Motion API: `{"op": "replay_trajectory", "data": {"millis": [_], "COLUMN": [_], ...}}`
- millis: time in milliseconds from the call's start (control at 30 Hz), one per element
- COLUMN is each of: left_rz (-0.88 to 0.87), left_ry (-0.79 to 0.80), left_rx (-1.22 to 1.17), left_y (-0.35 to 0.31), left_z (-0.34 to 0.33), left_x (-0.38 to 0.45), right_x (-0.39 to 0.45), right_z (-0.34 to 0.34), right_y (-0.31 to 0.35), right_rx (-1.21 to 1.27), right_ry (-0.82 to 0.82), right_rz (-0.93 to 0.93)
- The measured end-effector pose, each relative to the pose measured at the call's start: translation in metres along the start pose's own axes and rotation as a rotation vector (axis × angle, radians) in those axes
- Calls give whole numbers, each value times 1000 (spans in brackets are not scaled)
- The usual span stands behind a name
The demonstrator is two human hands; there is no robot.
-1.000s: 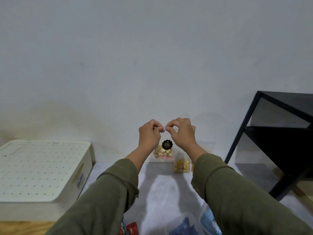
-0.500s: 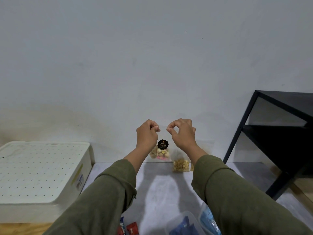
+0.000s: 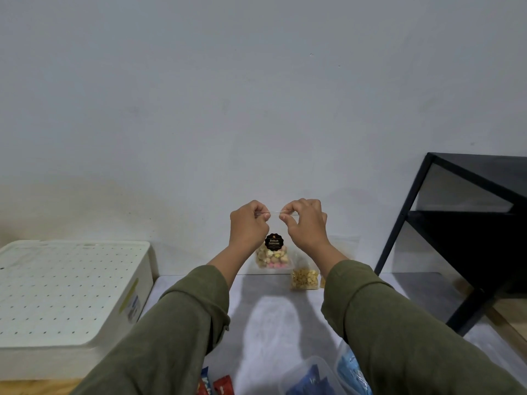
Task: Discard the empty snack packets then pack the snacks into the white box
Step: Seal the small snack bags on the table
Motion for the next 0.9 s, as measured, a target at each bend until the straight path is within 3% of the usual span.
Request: {"op": "replay_trajectory", "data": {"millis": [300,600,900], "left_rz": [-96,-54,-75], "left_ry": [65,41,13], "left_rx": [44,92,242], "left_y": [-7,-8,-16], "left_z": [-8,-10,-12], "left_x": [-8,-10,-15], "right_x": [0,-3,-17], "right_z": [6,12,20], "right_y": [2,2,-4], "right_rx": [-58,-69,95], "right_ry": [5,-7,-13], "right_rz": [2,-15,-39]}}
Point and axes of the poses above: each hand's wrist, its own x-axis towards the middle knuckle, its own z-axis out of the back of the hand, y = z × x, the point moved 7 cm from there along x, towards the middle knuckle, and after that the axes turned 9 degrees about x, right-handed, at the moved point
